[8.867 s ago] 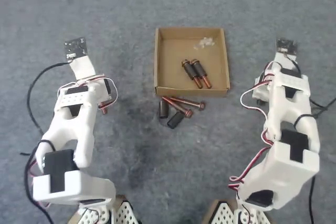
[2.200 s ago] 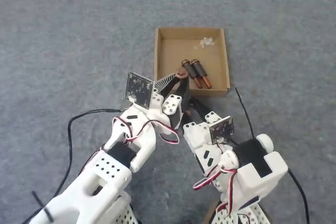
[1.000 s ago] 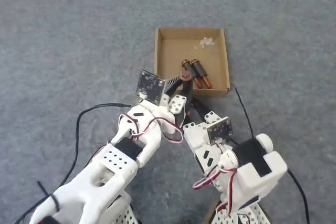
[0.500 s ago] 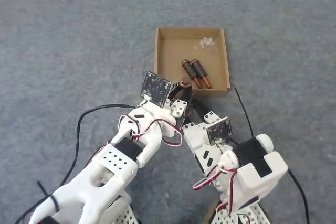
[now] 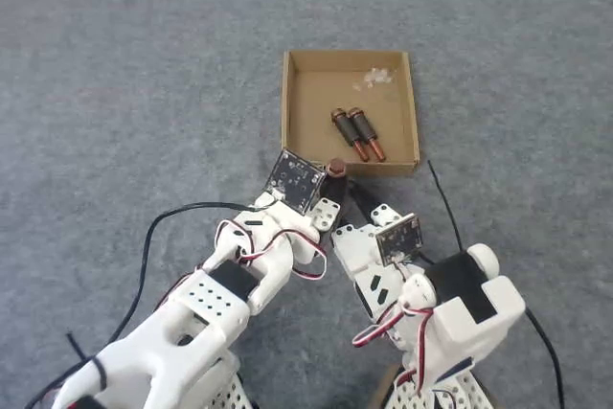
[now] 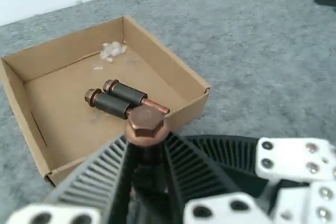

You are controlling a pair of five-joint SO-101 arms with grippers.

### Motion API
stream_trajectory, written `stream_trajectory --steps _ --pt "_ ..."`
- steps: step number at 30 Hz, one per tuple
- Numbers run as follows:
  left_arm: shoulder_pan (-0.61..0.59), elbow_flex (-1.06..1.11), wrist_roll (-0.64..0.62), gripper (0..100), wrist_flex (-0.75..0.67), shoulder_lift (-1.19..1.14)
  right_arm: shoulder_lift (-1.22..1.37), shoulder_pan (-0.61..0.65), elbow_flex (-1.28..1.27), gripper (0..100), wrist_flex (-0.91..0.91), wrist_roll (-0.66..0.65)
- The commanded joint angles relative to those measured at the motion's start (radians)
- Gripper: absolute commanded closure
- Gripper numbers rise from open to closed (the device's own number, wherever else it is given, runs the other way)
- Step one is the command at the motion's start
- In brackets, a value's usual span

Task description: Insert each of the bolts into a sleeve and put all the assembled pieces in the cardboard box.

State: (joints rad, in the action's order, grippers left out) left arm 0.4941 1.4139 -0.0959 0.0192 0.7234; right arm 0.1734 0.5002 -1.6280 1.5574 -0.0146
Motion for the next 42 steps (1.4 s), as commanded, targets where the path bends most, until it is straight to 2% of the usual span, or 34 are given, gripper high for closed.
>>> stream_trajectory --steps 1,5,8,13,20,25,32,37,42 --pt "-0.009 -0.007 0.006 90 0.009 0.0 -0.004 -0.062 0.021 99.3 0.001 -0.008" --pt "-0.009 0.016 0.006 72 0.011 0.002 -0.004 -0.062 0.021 99.3 0.001 -0.011" --pt "-0.011 0.019 0.006 64 0.009 0.003 -0.004 -0.064 0.021 99.3 0.001 -0.012" --pt "-0.069 -0.018 -0.008 63 0.009 0.003 -0.004 -0.064 0.023 99.3 0.001 -0.012" --pt "-0.078 -0.036 -0.169 63 0.028 0.127 -0.004 -0.064 0.023 99.3 0.001 -0.014" --pt "-0.089 -0.027 -0.206 70 0.184 0.358 -0.004 -0.064 0.023 99.3 0.001 -0.014" --pt "-0.195 -0.025 -0.206 98 0.331 0.597 -0.002 -0.064 0.023 99.3 -0.001 -0.014" --pt "-0.318 0.008 -0.206 98 0.407 0.663 -0.002 -0.082 0.023 99.3 -0.001 -0.014" --pt "-0.451 0.166 -0.201 99 0.414 0.724 -0.004 -0.085 0.023 99.3 -0.001 -0.014"
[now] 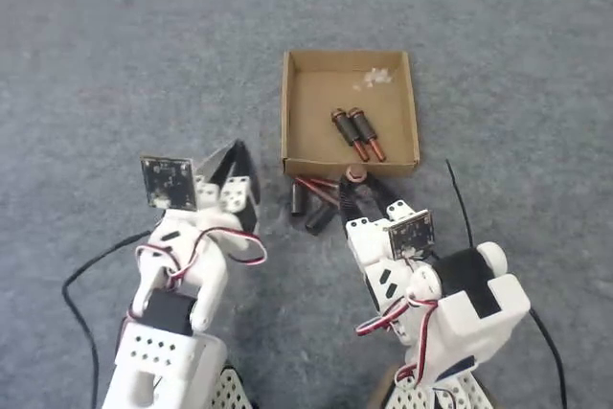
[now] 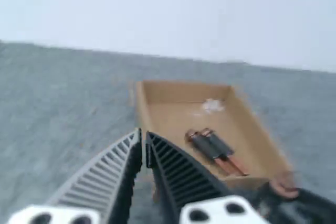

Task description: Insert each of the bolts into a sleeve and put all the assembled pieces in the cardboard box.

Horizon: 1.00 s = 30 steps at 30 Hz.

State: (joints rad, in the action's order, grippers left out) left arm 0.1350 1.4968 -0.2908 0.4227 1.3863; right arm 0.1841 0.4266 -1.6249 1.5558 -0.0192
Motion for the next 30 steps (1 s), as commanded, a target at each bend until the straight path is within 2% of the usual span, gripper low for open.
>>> stream_trajectory --steps 1,5,8,13,19,25,30 --pt "-0.12 0.119 -0.005 99 0.02 0.084 -0.015 -0.012 0.02 99.3 0.001 -0.009" --pt "-0.219 0.196 -0.005 99 0.094 0.212 -0.015 -0.012 0.02 99.3 0.002 -0.009" --pt "-0.259 0.194 -0.005 99 0.247 0.315 -0.015 -0.012 0.02 99.3 0.002 -0.009" --pt "-0.253 0.189 0.0 99 0.489 0.442 -0.015 -0.013 0.017 99.3 0.002 -0.009" --pt "-0.17 0.189 0.143 99 0.572 0.423 -0.021 -0.025 0.006 99.3 0.002 -0.008" --pt "-0.167 0.189 0.158 99 0.664 0.419 -0.027 -0.024 -0.032 99.3 0.013 -0.005" --pt "-0.169 0.189 0.158 99 0.678 0.419 -0.099 -0.051 -0.048 99.3 -0.004 -0.005"
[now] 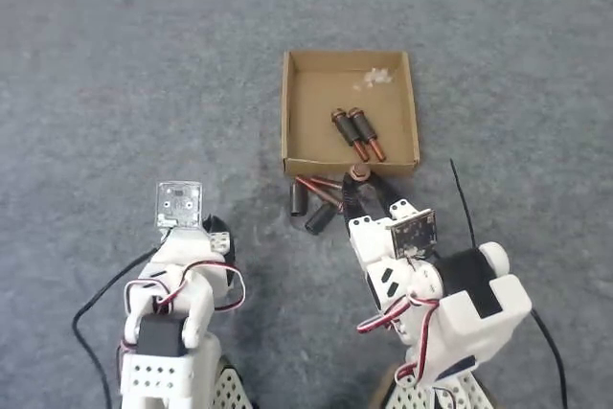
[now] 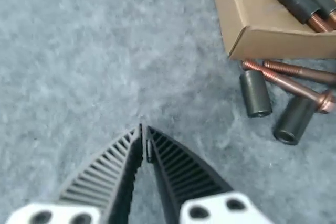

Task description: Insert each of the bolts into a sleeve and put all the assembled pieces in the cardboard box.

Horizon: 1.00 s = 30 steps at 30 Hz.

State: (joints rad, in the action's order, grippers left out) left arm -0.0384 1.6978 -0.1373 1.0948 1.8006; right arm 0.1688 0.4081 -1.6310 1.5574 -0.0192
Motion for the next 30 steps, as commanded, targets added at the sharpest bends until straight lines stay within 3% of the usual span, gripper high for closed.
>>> stream_trajectory --steps 1,6,21,30 --pt "0.006 -0.012 0.005 99 0.008 0.005 -0.104 -0.053 -0.046 99.3 -0.018 -0.003" --pt "0.006 -0.012 0.006 99 0.008 0.005 -0.194 -0.107 -0.049 99.3 -0.107 0.084" --pt "0.006 -0.012 0.006 99 0.005 0.006 -0.28 -0.194 -0.044 99.3 -0.179 0.089" --pt "0.006 -0.012 0.006 98 0.005 0.006 -0.429 -0.234 -0.038 99.3 -0.417 0.094"
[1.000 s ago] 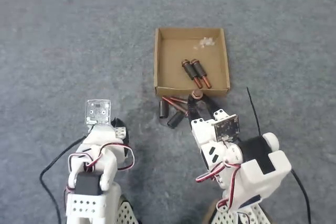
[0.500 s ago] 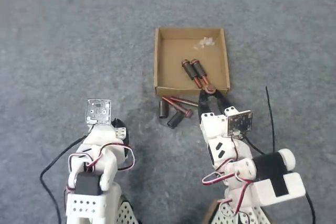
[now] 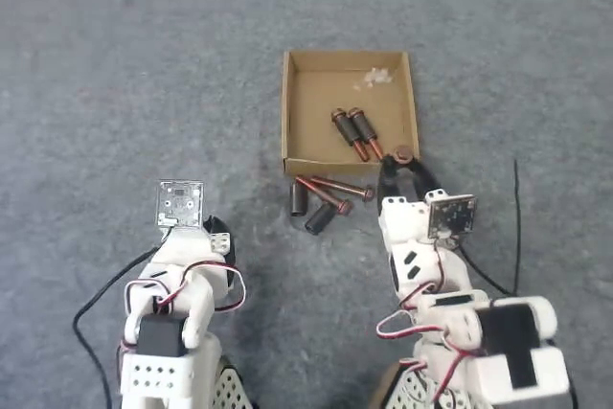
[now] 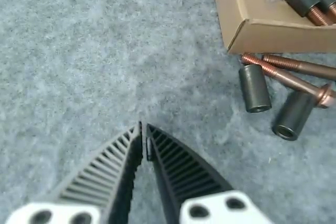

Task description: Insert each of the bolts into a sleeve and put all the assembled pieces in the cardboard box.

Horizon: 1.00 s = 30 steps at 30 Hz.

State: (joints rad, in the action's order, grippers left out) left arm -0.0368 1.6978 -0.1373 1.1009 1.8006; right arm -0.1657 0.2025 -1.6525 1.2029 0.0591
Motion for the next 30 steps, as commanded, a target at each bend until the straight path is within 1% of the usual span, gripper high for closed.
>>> stream_trajectory --steps 1,3,6,15,22,26,30 --pt "0.005 -0.012 0.006 98 -0.002 0.006 -0.117 -0.035 -0.017 99.3 -0.094 0.032" --pt "0.005 -0.012 0.006 98 -0.014 0.005 -0.173 -0.054 -0.015 99.3 -0.154 0.058" --pt "0.005 -0.012 0.006 98 -0.028 0.002 -0.262 -0.07 -0.015 99.3 -0.259 0.061" --pt "0.003 -0.012 0.006 98 -0.028 0.002 -0.558 -0.068 -0.015 99.3 -0.671 0.063" --pt "0.002 -0.012 0.006 98 -0.028 0.002 -0.819 -0.061 0.003 99.3 -1.075 0.063" --pt "0.0 -0.012 0.006 98 -0.023 0.002 -0.923 -0.062 0.087 99.3 -1.371 0.063" --pt "-0.002 -0.012 0.006 98 -0.021 0.002 -0.958 -0.065 0.207 99.3 -1.646 0.055"
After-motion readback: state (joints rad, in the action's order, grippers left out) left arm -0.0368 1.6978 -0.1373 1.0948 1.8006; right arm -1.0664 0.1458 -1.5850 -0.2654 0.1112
